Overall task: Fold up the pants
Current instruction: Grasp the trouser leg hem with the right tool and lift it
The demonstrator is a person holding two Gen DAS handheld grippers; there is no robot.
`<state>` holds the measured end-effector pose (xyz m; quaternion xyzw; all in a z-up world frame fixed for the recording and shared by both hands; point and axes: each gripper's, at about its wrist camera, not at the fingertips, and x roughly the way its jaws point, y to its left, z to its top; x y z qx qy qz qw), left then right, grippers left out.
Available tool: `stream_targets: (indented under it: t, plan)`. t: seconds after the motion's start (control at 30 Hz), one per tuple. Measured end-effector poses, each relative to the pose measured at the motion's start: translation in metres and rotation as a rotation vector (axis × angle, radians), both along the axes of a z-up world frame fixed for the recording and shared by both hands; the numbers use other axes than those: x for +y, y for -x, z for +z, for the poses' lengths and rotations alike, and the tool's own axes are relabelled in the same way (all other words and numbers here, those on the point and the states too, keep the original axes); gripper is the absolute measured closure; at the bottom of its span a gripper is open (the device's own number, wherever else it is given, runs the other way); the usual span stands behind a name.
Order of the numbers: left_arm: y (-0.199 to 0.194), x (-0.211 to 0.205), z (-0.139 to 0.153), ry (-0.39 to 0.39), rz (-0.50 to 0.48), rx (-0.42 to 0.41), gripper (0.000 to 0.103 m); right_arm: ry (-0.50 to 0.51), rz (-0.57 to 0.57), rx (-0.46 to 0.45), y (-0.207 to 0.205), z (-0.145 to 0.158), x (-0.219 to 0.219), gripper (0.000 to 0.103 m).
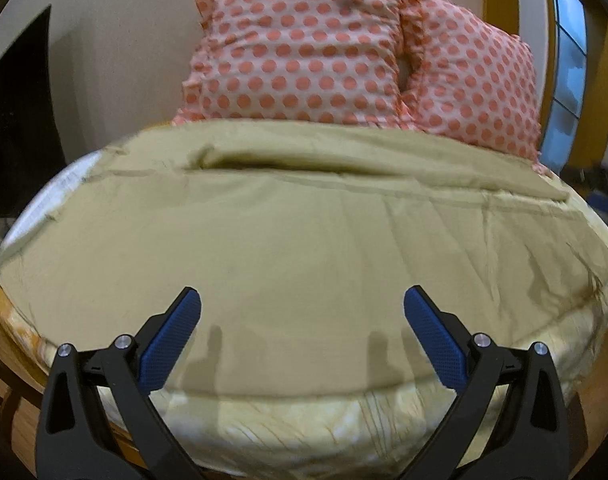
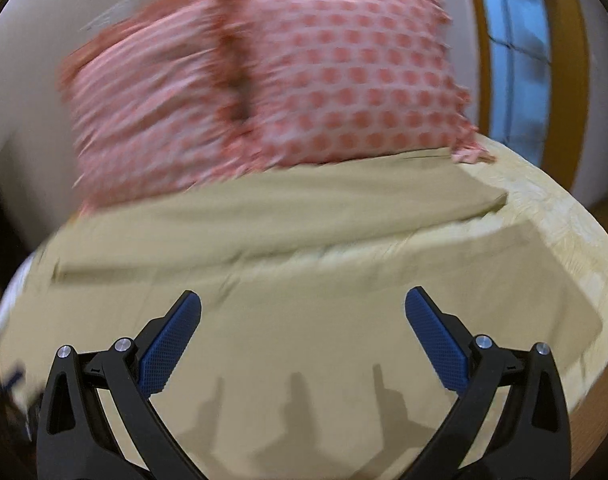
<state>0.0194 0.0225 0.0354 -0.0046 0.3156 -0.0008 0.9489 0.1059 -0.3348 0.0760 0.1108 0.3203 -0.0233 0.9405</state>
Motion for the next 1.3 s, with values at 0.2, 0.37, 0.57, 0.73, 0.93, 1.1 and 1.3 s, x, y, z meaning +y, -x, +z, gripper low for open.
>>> stream_targets:
  t: [0.2,0.37,0.57,0.73,0.93,1.1,1.3]
  plan:
    - [-0.021,-0.003,0.023,-0.041,0.026,-0.053,0.002,-0.143,-0.247,0.183,-0.155,-0.005,-0.073,0.014]
    - [-0.041,-0.004,0.029,-0.056,0.039,-0.063,0.002,-0.200,-0.435,0.307,-0.251,-0.042,-0.111,0.026]
    - [-0.062,0.000,0.021,-0.084,0.061,-0.034,0.002,-0.082,-0.539,0.369,-0.307,-0.073,-0.118,0.026]
    - [-0.067,0.006,0.016,-0.074,0.068,-0.022,0.002,0.053,-0.550,0.300,-0.298,-0.087,-0.120,0.073]
    - [-0.055,0.017,0.024,-0.042,0.061,-0.056,0.002,-0.329,-0.429,0.093,-0.221,-0.084,-0.163,0.098]
    - [-0.047,0.038,0.036,0.049,0.048,-0.096,0.002,-0.510,-0.294,-0.090,-0.104,-0.076,-0.176,0.099]
    - [-0.055,0.068,0.064,0.067,0.042,-0.160,0.002,-0.616,-0.284,-0.061,-0.008,-0.088,-0.147,0.098]
